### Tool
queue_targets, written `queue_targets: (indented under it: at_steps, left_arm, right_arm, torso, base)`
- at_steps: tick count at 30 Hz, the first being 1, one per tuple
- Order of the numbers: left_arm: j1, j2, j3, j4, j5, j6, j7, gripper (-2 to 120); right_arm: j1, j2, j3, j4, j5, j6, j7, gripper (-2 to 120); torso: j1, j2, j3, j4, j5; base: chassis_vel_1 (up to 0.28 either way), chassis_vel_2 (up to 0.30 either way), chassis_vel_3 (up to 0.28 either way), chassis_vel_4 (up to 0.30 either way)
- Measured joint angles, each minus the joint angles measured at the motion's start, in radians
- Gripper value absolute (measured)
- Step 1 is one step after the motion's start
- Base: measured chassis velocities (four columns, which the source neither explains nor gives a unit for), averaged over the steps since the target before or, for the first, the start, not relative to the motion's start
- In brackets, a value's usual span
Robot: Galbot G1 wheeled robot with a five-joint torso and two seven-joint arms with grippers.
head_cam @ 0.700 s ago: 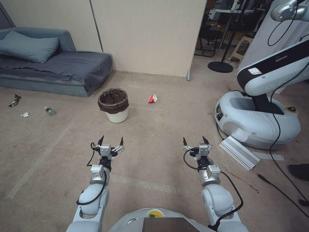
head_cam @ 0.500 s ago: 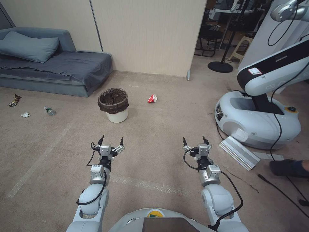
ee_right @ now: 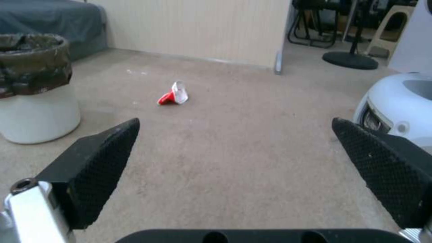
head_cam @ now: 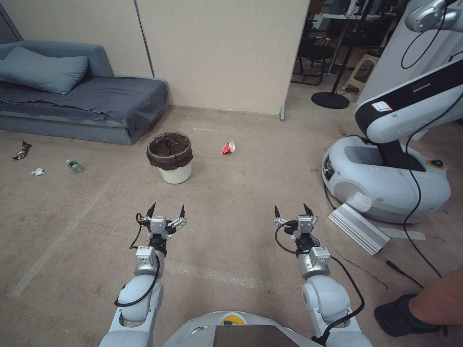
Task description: Pick up the trash bin, then pick up the garbage from the floor and place it into the trash bin.
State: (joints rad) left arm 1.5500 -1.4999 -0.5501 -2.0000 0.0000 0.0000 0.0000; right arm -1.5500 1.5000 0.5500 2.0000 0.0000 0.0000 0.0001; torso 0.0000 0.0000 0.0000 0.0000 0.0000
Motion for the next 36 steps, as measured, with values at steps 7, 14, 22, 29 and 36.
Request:
queue_targets:
  at_steps: [7,14,22,29,36]
  left_arm:
    - [0.000,0.000,0.000,0.000,0.000,0.000,0.000,100]
    - [0.000,0.000,0.000,0.000,0.000,0.000,0.000,100]
    - [0.055,0.013,-0.022,-0.109,-0.009,0.088,-0.020,100]
    - [0.161,0.039,-0.064,-0.320,-0.029,0.259,-0.062,100]
    - [0.201,0.049,-0.090,-0.385,-0.029,0.310,-0.071,100]
  right_arm:
    - [0.000,0.000,0.000,0.000,0.000,0.000,0.000,100]
    - [0.000,0.000,0.000,0.000,0.000,0.000,0.000,100]
    - [-0.051,0.042,0.054,0.118,0.005,-0.046,0.023,100]
    - [-0.131,0.108,0.138,0.297,0.032,-0.118,0.055,100]
    - [-0.134,0.111,0.141,0.304,0.040,-0.124,0.055,100]
  torso:
    - [0.000,0.000,0.000,0.0000,0.0000]
    - [0.000,0.000,0.000,0.0000,0.0000]
    - [0.000,0.000,0.000,-0.0002,0.0000]
    - [0.000,0.000,0.000,-0.0003,-0.0003]
    - [0.000,0.000,0.000,0.0001,0.0001]
  base:
    - [0.000,0.000,0.000,0.000]
    - [0.000,0.000,0.000,0.000]
    - [0.000,0.000,0.000,0.000]
    - [0.000,0.000,0.000,0.000]
    - [0.000,0.000,0.000,0.000]
